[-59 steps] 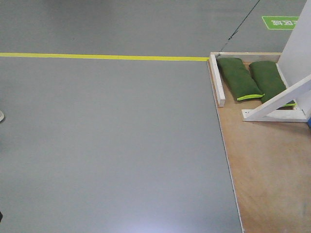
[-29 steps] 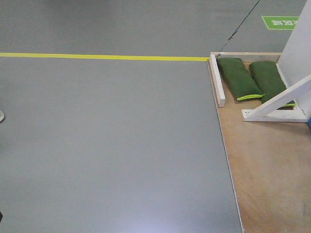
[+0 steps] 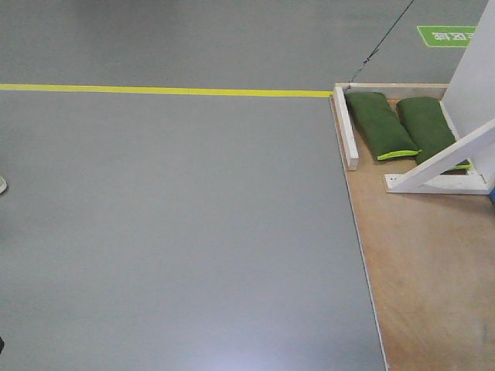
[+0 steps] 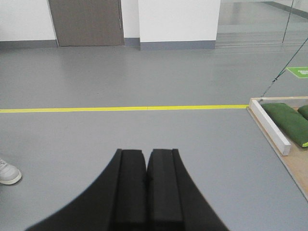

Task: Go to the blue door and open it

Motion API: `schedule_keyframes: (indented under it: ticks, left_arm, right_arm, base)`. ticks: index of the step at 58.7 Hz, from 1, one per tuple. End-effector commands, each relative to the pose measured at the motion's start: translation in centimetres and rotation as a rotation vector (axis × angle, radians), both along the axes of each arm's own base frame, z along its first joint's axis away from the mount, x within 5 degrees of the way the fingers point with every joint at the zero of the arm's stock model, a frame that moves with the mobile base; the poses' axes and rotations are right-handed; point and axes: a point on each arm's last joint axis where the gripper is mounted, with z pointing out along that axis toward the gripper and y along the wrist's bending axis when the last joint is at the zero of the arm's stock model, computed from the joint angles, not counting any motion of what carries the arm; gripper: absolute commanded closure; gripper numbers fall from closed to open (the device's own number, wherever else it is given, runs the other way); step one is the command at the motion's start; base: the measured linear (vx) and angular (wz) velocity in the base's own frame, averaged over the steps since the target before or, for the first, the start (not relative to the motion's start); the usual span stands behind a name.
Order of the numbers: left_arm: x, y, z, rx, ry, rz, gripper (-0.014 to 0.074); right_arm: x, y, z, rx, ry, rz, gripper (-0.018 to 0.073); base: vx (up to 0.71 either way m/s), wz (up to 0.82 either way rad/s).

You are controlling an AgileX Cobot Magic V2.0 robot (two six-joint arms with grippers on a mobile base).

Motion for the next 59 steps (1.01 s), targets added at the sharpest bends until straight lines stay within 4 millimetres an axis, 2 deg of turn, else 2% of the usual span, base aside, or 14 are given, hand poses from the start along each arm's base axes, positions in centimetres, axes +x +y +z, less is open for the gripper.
schedule_keyframes:
  ticks: [1,21,35,48,59]
  left_arm:
    - [-0.1,-0.1,1.7,-0.007,-0.115,-0.011,0.0524]
    - [-0.1,-0.1,1.7,-0.007,-0.115,-0.011,0.0524]
    - [-0.1,-0.1,1.7,-0.007,-0.115,-0.011,0.0524]
    - [-0.1,-0.1,1.7,-0.007,-0.115,-0.011,0.0524]
    - [-0.1,-0.1,1.7,-0.007,-0.115,-0.011,0.0524]
  right_arm:
    - [0.3,2.6,6.1,-0.207,0.038,-0.012,0.0547]
    - [0.2,1.4,5.1,-0.219,0.032,-0.010,0.0547]
    - [1.7,0.9,4.5,-0.226,-0.131,0.053,0.0547]
    - [4.0,0.6,4.4,-0.214,-0.210,0.117,0.0547]
    - [4.3,0.9,4.9,-0.221,-0.314,0.148,0.0547]
  base:
    - [0.00,0.00]
    - [0.00,0.00]
    - [0.00,0.00]
    - [0.00,0.00]
    - [0.00,0.00]
